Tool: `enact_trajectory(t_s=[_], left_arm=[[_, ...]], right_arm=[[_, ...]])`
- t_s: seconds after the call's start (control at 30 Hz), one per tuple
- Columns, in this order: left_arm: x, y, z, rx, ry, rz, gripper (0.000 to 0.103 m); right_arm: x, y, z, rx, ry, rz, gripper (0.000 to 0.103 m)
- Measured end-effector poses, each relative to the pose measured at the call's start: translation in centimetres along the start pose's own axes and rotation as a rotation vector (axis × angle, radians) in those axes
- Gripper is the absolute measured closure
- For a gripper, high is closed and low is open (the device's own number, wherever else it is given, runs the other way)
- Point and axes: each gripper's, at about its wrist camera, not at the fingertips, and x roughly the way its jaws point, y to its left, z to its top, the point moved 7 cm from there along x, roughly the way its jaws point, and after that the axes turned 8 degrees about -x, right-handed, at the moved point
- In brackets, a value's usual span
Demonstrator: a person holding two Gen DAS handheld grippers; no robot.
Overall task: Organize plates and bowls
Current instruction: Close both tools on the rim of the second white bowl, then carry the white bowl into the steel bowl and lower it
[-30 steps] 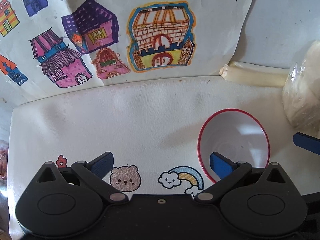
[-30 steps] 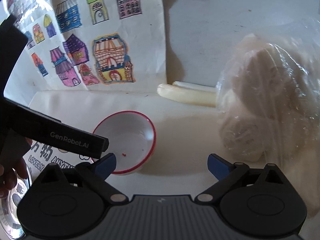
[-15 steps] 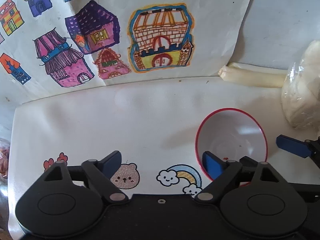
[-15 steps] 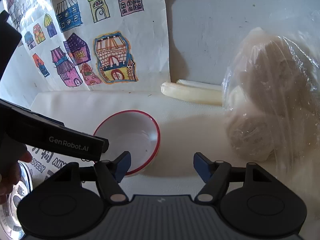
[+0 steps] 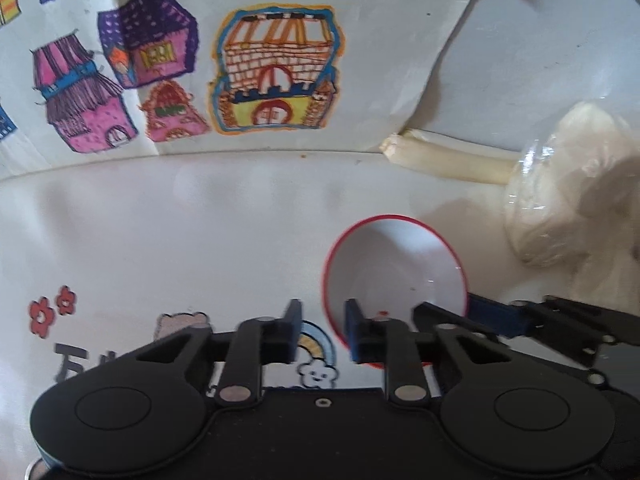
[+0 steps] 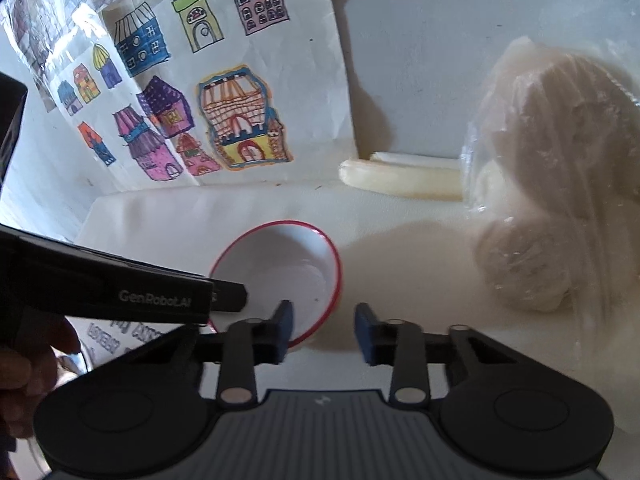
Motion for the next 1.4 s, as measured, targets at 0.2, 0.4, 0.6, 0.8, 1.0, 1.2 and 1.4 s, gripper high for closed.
enact_trajectory(t_s=[0.2, 0.4, 0.6, 0.8, 1.0, 1.2, 1.4], left_arm=[[-0.6, -0.4, -1.2, 0.006, 0.003, -0.012, 0.091], [-2.6, 0.1, -2.6, -0.059, 0.002, -0.039, 0.092], [-6.5, 0.6, -4.7, -0.138, -0.029, -0.074, 0.092], [-9.6, 0.3, -7.4, -0.193, -0.049, -0.077, 0.092], [-12.4, 0.1, -9.6, -0.227, -0.081, -0.099, 0.092], [-14.0, -0.5, -11.9, -0.231, -0.076, -0.109, 0.092], [-13.8, -0.4, -15.0, -0.254, -0.032, -0.103, 0.092]], right_arm=[[0.1, 0.2, 0.1, 0.012, 0.023, 0.007, 0.083], [-1.4, 0.4, -0.5, -0.021, 0.043, 0.02, 0.087], [-4.5, 1.8, -0.6, -0.097, 0.041, 0.059, 0.087], [-8.2, 3.4, -1.0, -0.161, 0.041, 0.118, 0.087], [-11.4, 4.5, -2.0, -0.197, 0.035, 0.163, 0.087], [-13.7, 4.9, -3.6, -0.232, 0.057, 0.209, 0.087], [-15.1, 5.4, -5.6, -0.251, 0.1, 0.248, 0.087]])
